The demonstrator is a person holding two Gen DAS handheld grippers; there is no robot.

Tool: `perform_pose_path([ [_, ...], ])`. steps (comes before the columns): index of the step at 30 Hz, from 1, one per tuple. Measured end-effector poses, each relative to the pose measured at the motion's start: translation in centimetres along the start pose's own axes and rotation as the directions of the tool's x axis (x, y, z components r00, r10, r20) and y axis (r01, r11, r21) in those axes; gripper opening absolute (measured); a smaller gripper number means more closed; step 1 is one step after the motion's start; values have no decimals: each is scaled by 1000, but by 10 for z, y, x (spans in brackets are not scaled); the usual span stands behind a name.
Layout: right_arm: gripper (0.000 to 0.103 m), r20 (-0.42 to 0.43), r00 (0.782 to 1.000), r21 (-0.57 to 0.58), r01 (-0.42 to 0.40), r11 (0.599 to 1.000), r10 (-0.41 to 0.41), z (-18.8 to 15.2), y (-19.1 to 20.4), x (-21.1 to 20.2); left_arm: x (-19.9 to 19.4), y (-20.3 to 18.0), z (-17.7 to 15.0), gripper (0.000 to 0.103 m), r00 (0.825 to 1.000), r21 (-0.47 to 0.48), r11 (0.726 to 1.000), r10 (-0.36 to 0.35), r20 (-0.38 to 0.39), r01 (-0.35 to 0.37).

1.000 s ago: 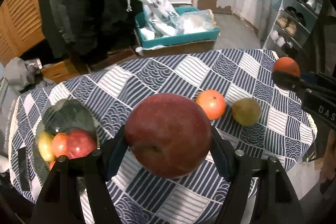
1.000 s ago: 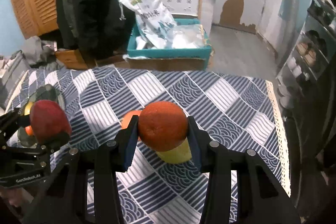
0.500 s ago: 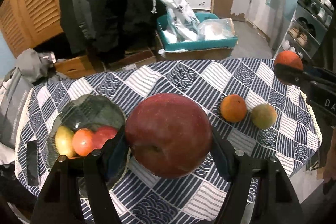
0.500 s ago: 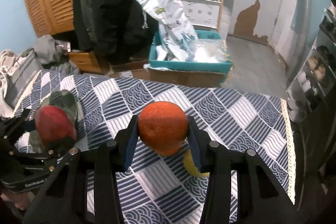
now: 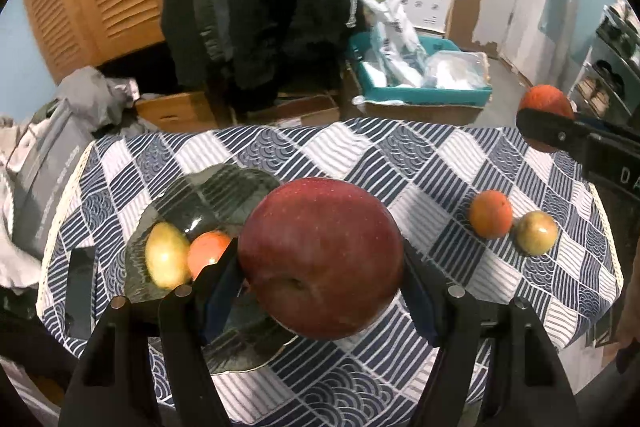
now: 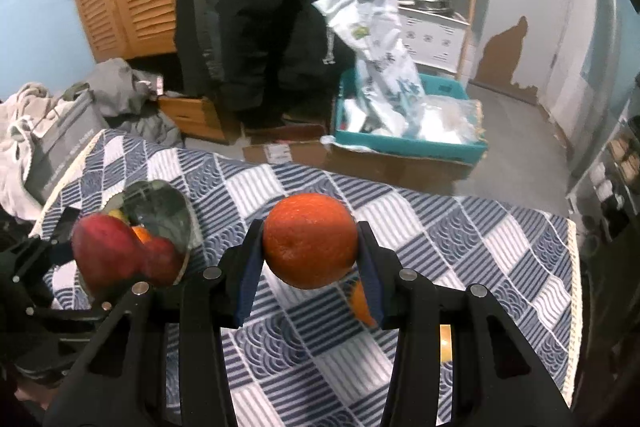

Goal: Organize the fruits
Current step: 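Carry the apple with the left tool while the right tool carries the orange to the plate, then release the apple onto the plate with the left tool while the right tool lowers the orange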

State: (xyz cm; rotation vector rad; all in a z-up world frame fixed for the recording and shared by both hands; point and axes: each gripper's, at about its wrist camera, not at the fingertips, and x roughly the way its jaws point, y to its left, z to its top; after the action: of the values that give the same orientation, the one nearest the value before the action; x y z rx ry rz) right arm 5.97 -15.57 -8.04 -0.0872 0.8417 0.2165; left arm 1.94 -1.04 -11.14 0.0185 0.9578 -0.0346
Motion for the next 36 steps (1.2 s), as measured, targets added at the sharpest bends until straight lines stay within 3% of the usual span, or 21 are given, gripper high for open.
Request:
perform_pose_path([
  [22,44,-92,989,-86,-126,988,118,12,91,66,35,83,-38,75,988,-111,988,89,-126,-104],
  [36,44,-155,976,-124,-174,977,154,5,125,90,63,94,-51,75,969,-135,986,59,-242,-93],
])
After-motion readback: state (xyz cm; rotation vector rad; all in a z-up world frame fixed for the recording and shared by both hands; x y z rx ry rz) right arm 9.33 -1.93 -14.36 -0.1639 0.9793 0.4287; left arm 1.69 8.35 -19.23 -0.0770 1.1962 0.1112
